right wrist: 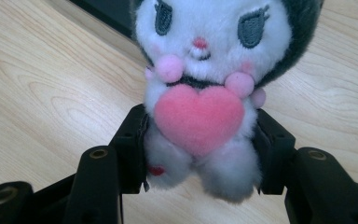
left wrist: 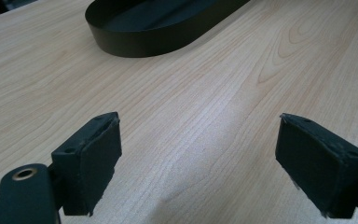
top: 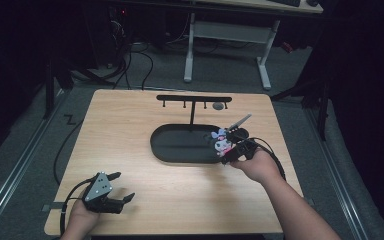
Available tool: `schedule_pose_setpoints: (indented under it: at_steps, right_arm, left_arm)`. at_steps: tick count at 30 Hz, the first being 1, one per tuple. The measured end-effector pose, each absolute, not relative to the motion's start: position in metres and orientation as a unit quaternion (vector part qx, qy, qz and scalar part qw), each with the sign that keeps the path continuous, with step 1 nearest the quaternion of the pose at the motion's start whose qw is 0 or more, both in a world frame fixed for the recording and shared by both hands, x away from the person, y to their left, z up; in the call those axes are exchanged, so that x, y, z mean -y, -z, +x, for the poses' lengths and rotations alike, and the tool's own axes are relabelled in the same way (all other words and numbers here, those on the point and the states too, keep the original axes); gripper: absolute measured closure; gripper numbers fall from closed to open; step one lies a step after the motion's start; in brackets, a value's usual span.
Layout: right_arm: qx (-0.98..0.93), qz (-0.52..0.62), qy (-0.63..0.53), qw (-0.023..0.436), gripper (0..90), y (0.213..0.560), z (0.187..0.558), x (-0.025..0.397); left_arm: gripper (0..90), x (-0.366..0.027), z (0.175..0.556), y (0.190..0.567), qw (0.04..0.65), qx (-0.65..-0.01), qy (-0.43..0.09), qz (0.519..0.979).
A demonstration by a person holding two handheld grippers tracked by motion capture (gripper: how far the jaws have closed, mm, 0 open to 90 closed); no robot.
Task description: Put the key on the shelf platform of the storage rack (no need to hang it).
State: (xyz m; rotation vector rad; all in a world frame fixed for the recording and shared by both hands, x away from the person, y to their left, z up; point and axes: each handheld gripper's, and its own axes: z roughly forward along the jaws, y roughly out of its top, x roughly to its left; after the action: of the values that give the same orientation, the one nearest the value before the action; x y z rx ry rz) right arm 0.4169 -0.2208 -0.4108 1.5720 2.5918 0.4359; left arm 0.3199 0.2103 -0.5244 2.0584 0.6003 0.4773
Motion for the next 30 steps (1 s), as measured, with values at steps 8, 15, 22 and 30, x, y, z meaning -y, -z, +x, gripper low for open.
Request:
schedule_pose_setpoints:
  at_steps: [8, 15, 22, 30]
  right_arm:
    - [-0.845, 0.514, -0.143, 0.041, 47.8, 0.415, 0.430, 0.213]
    - [-0.848, 0.509, -0.142, 0.037, 47.8, 0.420, 0.437, 0.207]
    - [-0.851, 0.505, -0.143, 0.034, 47.9, 0.426, 0.449, 0.195]
    - [-0.845, 0.513, -0.147, 0.035, 47.8, 0.435, 0.464, 0.188]
  left_arm:
    - [15.0, -0.211, 0.319, 0.524, 0.456, -0.244, -0.192, 0.834]
    - [15.0, -0.214, 0.317, 0.524, 0.457, -0.245, -0.191, 0.833]
    - [15.0, -0.213, 0.318, 0.523, 0.458, -0.246, -0.191, 0.832]
    - [15.0, -0.214, 0.319, 0.524, 0.458, -0.245, -0.188, 0.833]
